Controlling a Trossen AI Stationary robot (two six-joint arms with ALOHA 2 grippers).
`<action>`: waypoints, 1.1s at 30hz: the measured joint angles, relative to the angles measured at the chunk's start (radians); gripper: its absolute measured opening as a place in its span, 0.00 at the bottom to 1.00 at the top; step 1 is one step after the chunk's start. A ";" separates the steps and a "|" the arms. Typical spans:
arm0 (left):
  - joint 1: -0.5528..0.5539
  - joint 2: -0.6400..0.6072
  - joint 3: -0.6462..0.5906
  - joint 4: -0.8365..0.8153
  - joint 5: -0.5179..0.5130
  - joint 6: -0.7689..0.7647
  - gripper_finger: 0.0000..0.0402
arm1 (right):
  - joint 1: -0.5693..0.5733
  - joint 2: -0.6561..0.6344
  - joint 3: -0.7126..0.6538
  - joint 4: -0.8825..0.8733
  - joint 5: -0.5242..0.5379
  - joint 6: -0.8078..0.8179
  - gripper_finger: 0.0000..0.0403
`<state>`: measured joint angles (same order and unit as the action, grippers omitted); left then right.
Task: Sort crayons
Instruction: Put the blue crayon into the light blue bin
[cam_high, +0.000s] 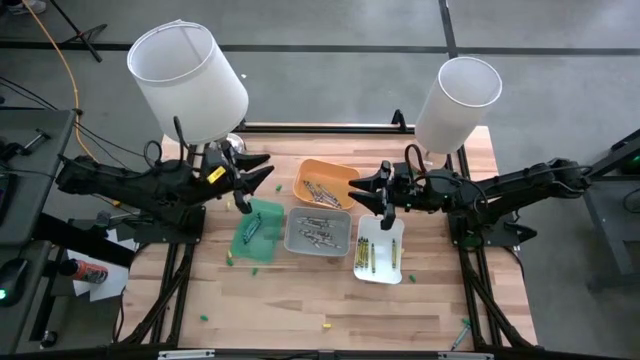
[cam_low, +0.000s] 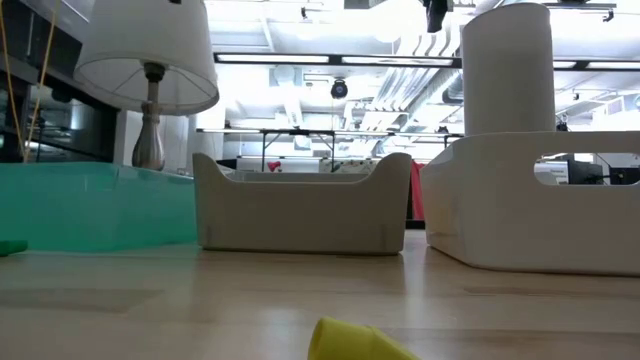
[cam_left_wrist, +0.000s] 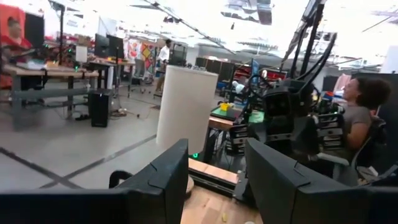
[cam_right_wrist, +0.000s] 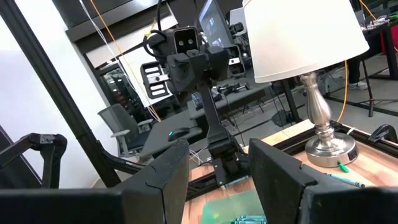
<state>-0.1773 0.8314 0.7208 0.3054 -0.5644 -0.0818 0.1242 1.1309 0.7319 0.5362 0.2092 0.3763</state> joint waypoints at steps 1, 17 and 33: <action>0.006 0.005 0.000 -0.003 0.000 -0.011 0.36 | 0.000 0.000 0.000 0.000 0.000 0.000 0.40; 0.525 0.619 0.420 -1.155 0.283 -0.330 0.28 | 0.000 0.000 0.000 -0.006 0.001 0.010 0.40; 0.755 0.973 0.429 -1.109 0.239 -0.039 0.28 | 0.000 0.000 0.000 -0.023 0.001 0.056 0.40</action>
<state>0.5774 1.8044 1.1496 -0.8038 -0.3254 -0.1206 0.1242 1.1309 0.7319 0.5129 0.2104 0.4327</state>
